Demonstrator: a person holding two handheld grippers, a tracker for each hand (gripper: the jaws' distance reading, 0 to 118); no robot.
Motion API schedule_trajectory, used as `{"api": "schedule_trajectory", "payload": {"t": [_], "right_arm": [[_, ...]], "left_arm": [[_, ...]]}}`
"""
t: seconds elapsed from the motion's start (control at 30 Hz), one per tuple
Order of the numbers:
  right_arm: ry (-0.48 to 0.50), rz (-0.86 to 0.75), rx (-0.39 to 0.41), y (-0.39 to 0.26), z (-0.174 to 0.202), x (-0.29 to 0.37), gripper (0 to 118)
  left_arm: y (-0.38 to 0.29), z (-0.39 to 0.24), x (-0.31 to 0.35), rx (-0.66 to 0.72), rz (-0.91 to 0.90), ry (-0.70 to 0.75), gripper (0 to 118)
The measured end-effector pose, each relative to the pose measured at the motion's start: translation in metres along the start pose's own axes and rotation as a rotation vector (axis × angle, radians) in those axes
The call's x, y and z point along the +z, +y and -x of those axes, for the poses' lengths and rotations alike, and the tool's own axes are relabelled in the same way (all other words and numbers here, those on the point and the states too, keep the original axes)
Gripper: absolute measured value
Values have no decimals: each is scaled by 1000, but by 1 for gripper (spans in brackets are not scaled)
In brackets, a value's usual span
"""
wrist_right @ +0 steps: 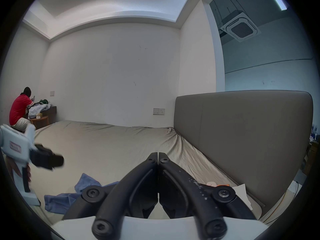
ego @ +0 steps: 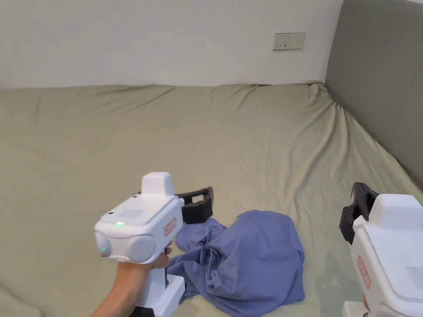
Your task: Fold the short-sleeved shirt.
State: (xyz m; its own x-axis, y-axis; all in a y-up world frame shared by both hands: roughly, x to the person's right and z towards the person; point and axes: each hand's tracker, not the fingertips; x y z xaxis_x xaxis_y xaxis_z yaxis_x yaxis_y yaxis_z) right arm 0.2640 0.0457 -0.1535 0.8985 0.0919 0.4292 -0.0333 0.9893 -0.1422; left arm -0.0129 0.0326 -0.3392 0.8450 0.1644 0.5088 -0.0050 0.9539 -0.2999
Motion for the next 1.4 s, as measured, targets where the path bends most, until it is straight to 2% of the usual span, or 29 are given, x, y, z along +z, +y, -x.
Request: {"api": "schedule_trajectory", "payload": {"t": [0.23,0.3,0.33,0.37,0.4,0.43,0.47,0.5,0.57,0.63,0.73,0.8,1.03,1.27,1.3,1.33,1.4], "right_arm": [[19,-36,2,10,14,4,1],[27,-43,4,13,17,5,1],[31,-46,6,14,19,5,1],[35,-50,7,15,20,6,1],[38,-52,7,15,22,6,1],[42,-55,8,16,23,7,1],[44,-57,8,16,24,7,1],[46,-58,8,16,24,7,1],[51,-57,10,16,25,7,1],[53,-57,12,16,26,7,1],[55,-52,14,15,27,6,1],[54,-47,16,13,27,6,1],[53,-16,17,4,25,0,1],[53,26,29,-9,25,-10,1],[52,31,29,-11,25,-11,1],[51,39,28,-13,24,-13,1],[51,53,24,-17,24,-17,1]], "left_arm": [[25,15,51,-207,-226,243,113],[23,21,57,-237,-259,279,109],[22,24,61,-242,-257,288,103],[20,27,64,-248,-255,287,92],[19,30,64,-250,-251,292,76],[17,33,65,-252,-243,298,39],[16,36,65,-249,-227,298,10],[14,40,68,-223,-206,285,0],[13,48,70,-174,-170,244,0],[11,50,70,-158,-146,279,0],[10,57,61,-122,-31,285,0],[5,64,54,-98,59,240,0],[-47,85,23,12,426,205,0],[-105,95,2,122,594,195,1],[-109,95,0,129,602,200,7],[-115,95,0,142,608,208,24],[-125,94,-6,160,654,201,79]]}}
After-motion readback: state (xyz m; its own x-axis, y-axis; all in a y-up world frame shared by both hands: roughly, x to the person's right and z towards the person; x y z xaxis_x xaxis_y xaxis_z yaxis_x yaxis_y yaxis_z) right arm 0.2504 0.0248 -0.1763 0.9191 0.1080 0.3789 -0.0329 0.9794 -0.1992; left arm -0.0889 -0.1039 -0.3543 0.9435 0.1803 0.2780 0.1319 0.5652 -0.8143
